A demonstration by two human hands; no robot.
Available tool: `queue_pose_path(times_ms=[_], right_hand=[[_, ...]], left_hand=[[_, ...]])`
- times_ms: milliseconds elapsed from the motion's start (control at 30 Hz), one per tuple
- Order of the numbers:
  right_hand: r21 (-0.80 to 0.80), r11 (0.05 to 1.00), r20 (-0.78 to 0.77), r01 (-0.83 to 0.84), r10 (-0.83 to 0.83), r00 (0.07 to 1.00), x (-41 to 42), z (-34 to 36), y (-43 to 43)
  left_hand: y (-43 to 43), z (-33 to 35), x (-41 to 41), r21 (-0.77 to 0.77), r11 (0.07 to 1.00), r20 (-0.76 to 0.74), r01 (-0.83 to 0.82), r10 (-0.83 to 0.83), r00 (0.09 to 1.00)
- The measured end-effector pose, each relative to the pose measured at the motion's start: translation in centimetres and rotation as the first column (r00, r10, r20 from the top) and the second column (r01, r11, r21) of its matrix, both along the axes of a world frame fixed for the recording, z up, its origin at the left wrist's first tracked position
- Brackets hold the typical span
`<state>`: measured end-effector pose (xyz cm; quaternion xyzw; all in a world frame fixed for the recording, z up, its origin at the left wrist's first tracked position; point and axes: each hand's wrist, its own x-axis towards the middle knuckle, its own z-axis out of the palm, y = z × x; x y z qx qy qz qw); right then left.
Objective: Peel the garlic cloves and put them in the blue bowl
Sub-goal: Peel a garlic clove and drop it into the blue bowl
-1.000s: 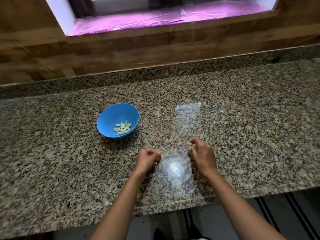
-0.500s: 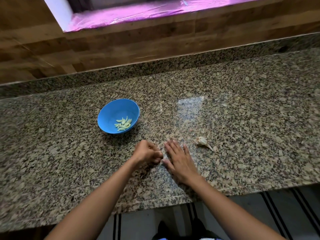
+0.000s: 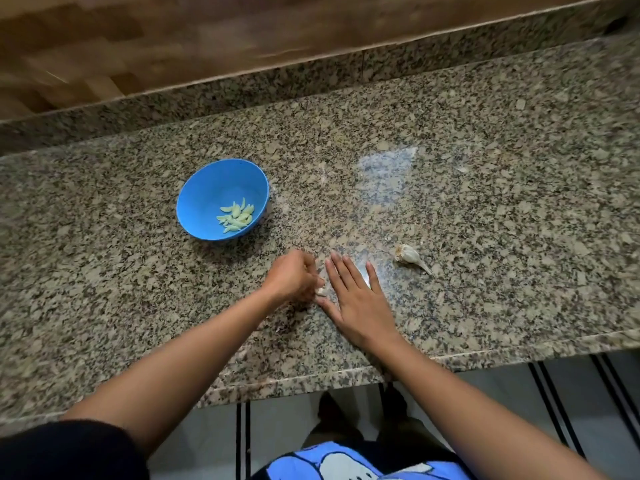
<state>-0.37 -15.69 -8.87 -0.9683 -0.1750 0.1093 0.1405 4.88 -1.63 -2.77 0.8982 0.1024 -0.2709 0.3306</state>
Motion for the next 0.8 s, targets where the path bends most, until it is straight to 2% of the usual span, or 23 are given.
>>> queue_pose_path(times_ms=[100, 167, 233, 267, 367, 433, 500, 533, 600, 700, 800], right_hand=[[0.002, 1.000, -0.006, -0.002, 0.002, 1.000, 0.0, -0.1, -0.1], [0.069, 0.998, -0.015, -0.004, 0.005, 1.000, 0.2, 0.0, -0.2], [0.234, 0.972, -0.052, 0.033, -0.022, 0.998, 0.5, 0.6, -0.1], [0.325, 0.943, -0.072, 0.074, -0.053, 0.996, 0.5, 1.1, -0.1], [0.519, 0.826, -0.096, 0.219, -0.198, 0.975, 0.6, 2.2, -0.1], [0.542, 0.800, -0.063, 0.258, -0.268, 0.961, 0.9, 2.7, -0.1], [0.513, 0.814, -0.018, 0.272, -0.306, 0.952, 1.0, 2.9, -0.4], [0.497, 0.819, 0.011, 0.288, -0.338, 0.941, 1.0, 3.0, -0.8], [0.474, 0.810, 0.055, 0.346, -0.420, 0.906, 1.1, 3.2, -1.6], [0.425, 0.816, 0.128, 0.393, -0.484, 0.866, 1.3, 3.1, -2.7], [0.407, 0.832, 0.205, 0.376, -0.485, 0.850, 1.2, 2.4, -2.8]], left_hand=[[0.2, 0.2, -0.1, -0.046, 0.999, -0.025, -0.029, 0.028, 0.999], [1.1, 0.3, -0.7, -0.218, 0.971, -0.074, -0.102, 0.088, 0.993], [2.0, 0.6, -1.4, -0.454, 0.848, -0.205, -0.274, 0.200, 0.958], [2.3, 0.7, -1.9, -0.521, 0.771, -0.267, -0.367, 0.261, 0.927], [2.1, 0.5, -3.0, -0.613, 0.599, -0.379, -0.515, 0.349, 0.857], [1.5, 0.2, -3.7, -0.659, 0.542, -0.368, -0.521, 0.372, 0.852], [1.2, -0.3, -3.9, -0.679, 0.509, -0.294, -0.529, 0.472, 0.831], [1.2, -0.5, -4.0, -0.664, 0.533, -0.219, -0.524, 0.531, 0.819], [1.5, -1.1, -3.9, -0.562, 0.678, -0.026, -0.474, 0.558, 0.829], [1.7, -1.2, -3.8, -0.321, 0.905, 0.194, -0.279, 0.351, 0.916], [1.3, -0.3, -3.3, -0.147, 0.982, 0.258, -0.115, 0.151, 0.954]])
